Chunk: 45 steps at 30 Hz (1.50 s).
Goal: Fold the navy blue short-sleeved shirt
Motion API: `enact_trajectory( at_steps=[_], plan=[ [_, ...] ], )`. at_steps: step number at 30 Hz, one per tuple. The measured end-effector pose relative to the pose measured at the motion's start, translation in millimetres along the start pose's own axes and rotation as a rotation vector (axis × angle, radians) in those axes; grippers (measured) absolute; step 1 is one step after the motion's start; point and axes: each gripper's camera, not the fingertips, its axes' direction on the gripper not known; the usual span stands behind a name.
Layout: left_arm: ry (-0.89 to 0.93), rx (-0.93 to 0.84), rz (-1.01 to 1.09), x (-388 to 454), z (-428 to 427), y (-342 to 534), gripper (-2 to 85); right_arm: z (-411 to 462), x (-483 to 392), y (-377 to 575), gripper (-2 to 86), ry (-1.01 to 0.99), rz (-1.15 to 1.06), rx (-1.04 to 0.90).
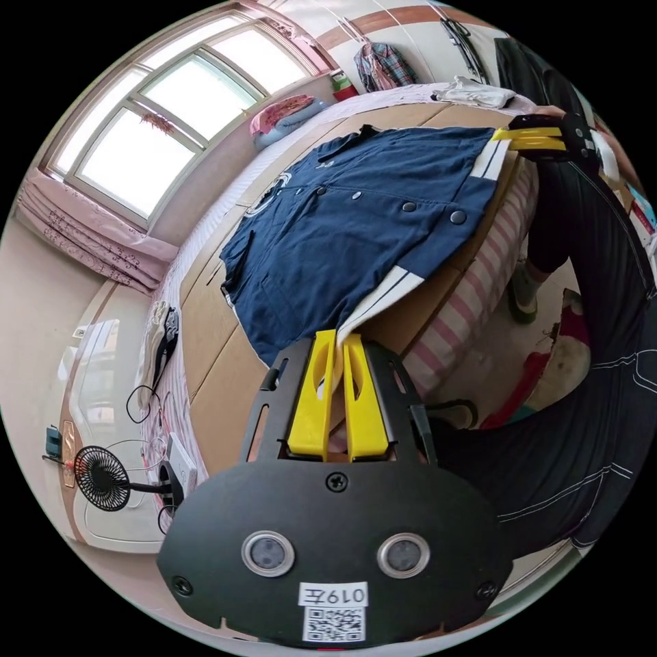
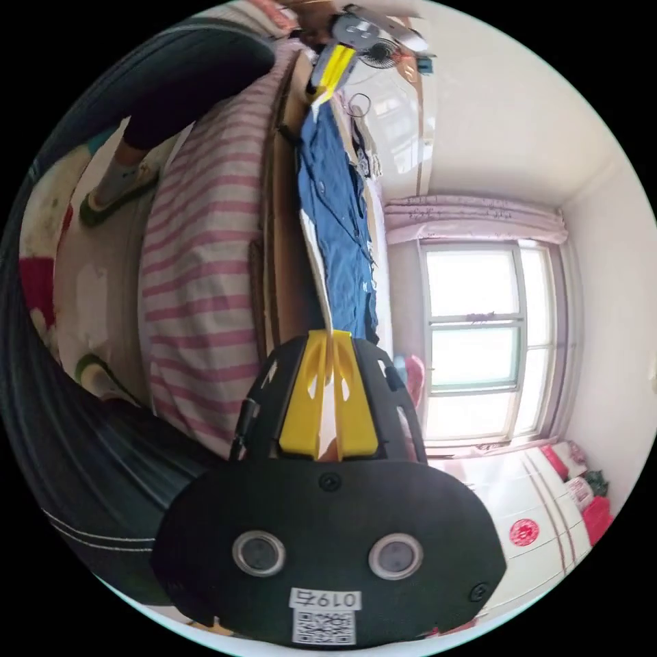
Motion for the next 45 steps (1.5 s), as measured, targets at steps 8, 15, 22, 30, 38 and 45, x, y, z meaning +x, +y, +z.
enact_trajectory(
  at_steps=[8, 15, 22, 30, 38, 45],
  plan=[
    [-0.118, 0.055, -0.033, -3.2, -48.0, -14.3, 0.6, -10.4, 92.8, 17.1, -1.0, -0.104, 0.308, 0.0],
    [-0.198, 0.125, -0.092, -0.7, -104.8, -17.8, 0.6, -41.8, 130.9, 31.1, -1.0, -0.069, 0.404, 0.022],
    [-0.226, 0.215, -0.156, 14.5, -145.5, -12.9, 0.6, -75.9, 153.9, 45.7, -1.0, -0.116, 0.5, 0.02],
    [-0.192, 0.228, -0.091, 22.5, -181.1, -24.3, 0.6, -99.1, 208.3, 60.7, -1.0, -0.249, 0.548, 0.083],
    [-0.309, 0.208, 0.033, -50.9, -160.1, -125.2, 0.9, 11.1, 311.0, 24.6, -0.9, -0.107, 0.488, 0.012],
    [-0.078, 0.037, 0.088, -166.9, -50.5, -264.1, 0.6, 186.4, 389.7, 0.6, -0.9, -0.294, 0.455, -0.121]
  ],
)
